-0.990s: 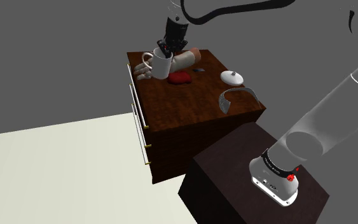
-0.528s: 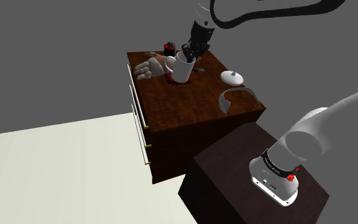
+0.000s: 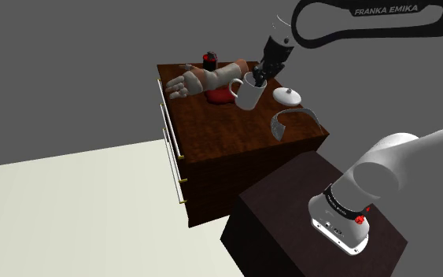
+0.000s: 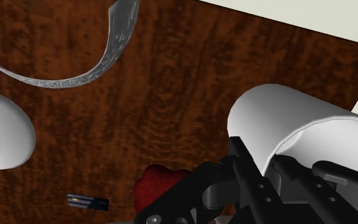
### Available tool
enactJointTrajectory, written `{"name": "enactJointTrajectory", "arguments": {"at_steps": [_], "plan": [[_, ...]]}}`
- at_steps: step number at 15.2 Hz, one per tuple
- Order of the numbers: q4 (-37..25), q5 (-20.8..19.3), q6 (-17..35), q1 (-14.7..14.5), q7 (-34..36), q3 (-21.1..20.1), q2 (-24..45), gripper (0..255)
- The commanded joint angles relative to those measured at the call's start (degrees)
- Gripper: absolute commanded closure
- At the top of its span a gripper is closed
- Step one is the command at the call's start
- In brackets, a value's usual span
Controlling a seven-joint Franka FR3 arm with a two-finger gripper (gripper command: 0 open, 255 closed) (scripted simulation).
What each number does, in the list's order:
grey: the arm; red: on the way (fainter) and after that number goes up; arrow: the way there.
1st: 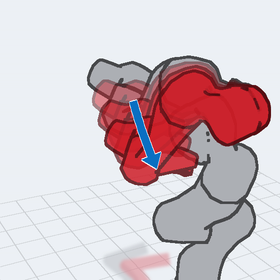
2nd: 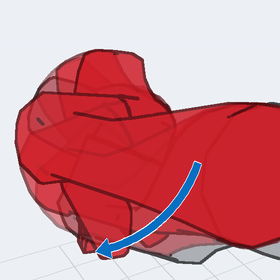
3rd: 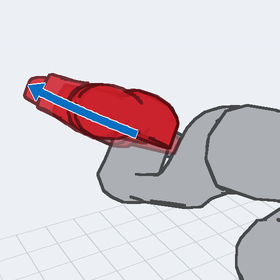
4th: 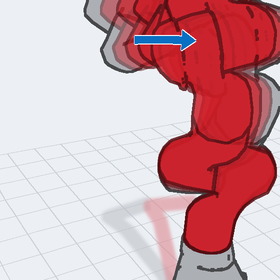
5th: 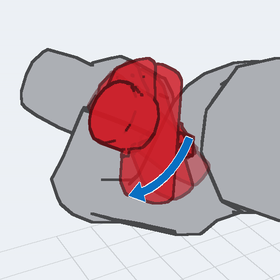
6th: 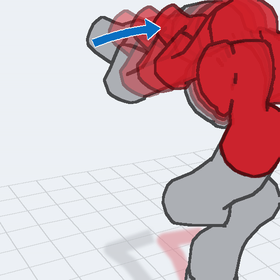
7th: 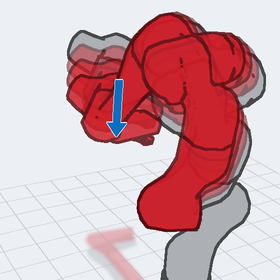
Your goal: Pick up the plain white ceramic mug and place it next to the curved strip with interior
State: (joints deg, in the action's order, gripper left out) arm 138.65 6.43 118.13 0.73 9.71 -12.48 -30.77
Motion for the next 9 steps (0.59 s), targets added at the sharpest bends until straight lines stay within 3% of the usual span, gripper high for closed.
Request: {"name": "enactJointTrajectory", "arguments": {"at_steps": [1, 9], "plan": [[1.43, 0.14, 1.33, -0.09, -0.09, -0.06, -0.12, 255], [6.45, 0.48, 7.96, -0.22, -0.06, -0.72, 1.49, 255]]}}
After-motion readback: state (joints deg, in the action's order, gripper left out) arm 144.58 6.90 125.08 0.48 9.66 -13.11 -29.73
